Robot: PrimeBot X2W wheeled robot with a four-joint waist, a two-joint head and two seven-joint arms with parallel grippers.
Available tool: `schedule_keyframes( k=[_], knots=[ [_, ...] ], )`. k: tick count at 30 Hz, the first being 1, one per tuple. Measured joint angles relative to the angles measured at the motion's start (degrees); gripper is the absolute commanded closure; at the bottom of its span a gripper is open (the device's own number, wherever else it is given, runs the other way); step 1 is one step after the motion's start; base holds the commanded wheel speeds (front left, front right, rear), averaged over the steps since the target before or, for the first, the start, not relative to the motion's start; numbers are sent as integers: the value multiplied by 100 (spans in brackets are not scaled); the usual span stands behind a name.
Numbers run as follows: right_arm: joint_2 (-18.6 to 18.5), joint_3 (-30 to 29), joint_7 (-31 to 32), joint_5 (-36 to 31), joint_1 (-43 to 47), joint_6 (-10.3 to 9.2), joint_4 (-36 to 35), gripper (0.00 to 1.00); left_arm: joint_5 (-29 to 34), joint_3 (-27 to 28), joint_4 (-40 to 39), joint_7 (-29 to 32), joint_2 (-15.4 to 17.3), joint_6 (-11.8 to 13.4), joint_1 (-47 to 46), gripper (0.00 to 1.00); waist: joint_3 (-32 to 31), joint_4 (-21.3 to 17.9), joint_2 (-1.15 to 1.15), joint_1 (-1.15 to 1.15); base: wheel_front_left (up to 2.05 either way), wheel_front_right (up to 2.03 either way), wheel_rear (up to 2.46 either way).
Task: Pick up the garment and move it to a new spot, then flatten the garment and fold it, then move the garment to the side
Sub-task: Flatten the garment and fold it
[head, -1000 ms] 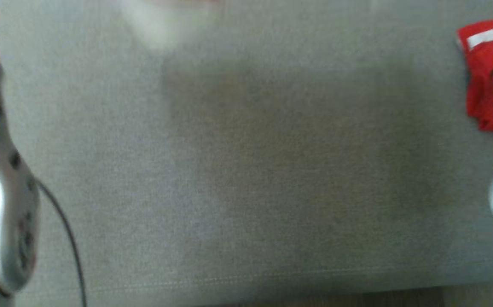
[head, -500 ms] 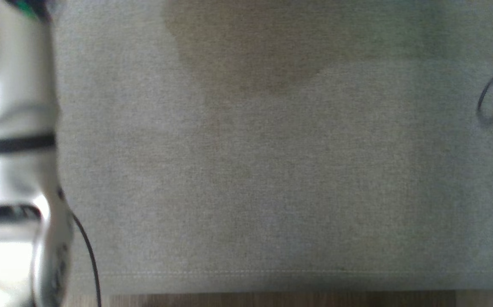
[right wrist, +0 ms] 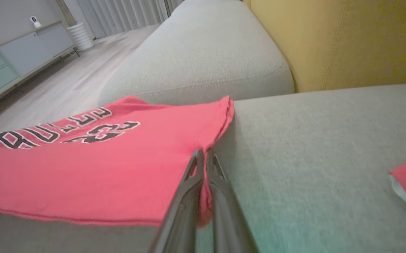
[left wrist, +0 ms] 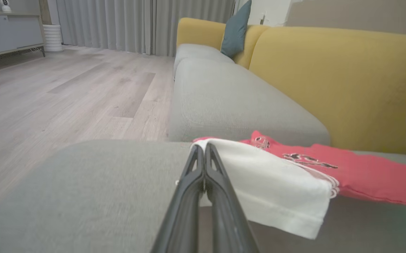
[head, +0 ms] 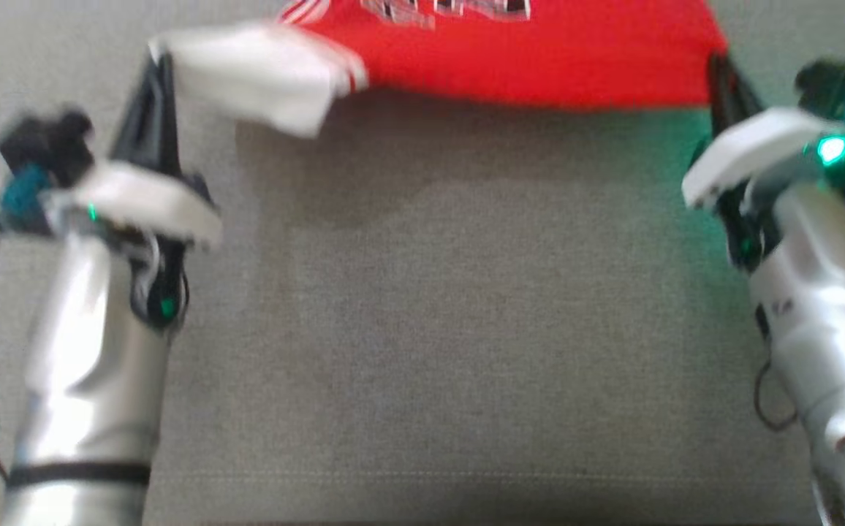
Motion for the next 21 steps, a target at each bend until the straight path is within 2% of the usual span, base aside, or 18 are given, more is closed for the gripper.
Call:
schedule_keyframes(
  k=[7, 21],
  knots=[
    [-310, 711, 456, 547, 826, 0, -268, 100, 98, -558, -334, 1, 350, -45, 1245, 100, -598, -58, 0, 0, 0, 0, 0],
    [-868, 1351, 1243, 1250, 1834, 0, -868, 100, 23, -1088, -645, 1, 613, -45, 2515, 100, -1362, -125, 0, 0, 0, 0, 0]
  ],
)
